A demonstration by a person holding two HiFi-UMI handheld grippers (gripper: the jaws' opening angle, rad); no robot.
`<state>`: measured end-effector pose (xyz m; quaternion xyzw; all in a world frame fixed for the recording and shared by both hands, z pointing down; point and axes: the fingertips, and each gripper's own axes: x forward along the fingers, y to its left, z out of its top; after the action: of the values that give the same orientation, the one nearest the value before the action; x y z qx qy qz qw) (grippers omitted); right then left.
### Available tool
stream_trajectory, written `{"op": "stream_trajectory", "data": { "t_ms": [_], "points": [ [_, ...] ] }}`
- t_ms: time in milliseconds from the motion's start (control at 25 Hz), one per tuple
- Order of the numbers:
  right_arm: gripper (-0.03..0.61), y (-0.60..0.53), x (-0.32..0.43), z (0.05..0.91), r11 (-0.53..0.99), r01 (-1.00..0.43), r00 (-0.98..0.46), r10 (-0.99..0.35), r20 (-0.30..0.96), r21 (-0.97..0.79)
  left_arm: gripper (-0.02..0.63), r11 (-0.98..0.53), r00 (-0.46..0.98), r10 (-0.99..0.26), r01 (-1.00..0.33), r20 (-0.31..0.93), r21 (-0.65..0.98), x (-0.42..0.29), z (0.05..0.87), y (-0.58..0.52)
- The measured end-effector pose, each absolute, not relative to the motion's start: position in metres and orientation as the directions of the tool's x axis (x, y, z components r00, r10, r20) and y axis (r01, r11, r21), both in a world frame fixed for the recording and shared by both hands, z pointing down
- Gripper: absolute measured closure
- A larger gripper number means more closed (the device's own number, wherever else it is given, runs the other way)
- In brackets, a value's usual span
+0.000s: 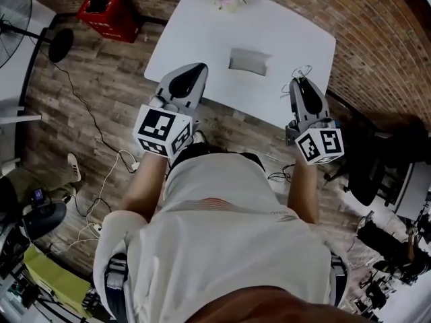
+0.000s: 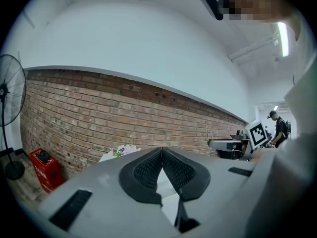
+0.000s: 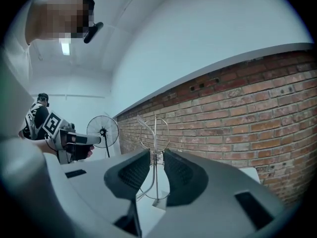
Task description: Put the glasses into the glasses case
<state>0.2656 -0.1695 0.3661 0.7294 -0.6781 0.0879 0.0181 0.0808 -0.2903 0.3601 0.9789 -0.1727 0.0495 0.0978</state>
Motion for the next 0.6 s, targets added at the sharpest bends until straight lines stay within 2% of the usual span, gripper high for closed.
{"op": "stream_trajectory", "data": {
  "t_ms": [240, 600],
  "points": [
    [0.439, -0.205, 0.277, 0.381, -0.030, -0.994, 0.011, -0.984, 0.175, -0.108, 0.600, -0.898, 0.913, -0.369, -0.398, 0.172, 0.189, 0.081, 0.374, -0.314],
    [0.439, -0.252, 0.330, 0.406, 0.162, -0.979, -0.186, -0.957, 0.221, -0.122, 0.600, -0.816, 0.835, -0.505, -0.545, 0.218, 0.194, 0.124, 0.385, -0.317]
  ]
}}
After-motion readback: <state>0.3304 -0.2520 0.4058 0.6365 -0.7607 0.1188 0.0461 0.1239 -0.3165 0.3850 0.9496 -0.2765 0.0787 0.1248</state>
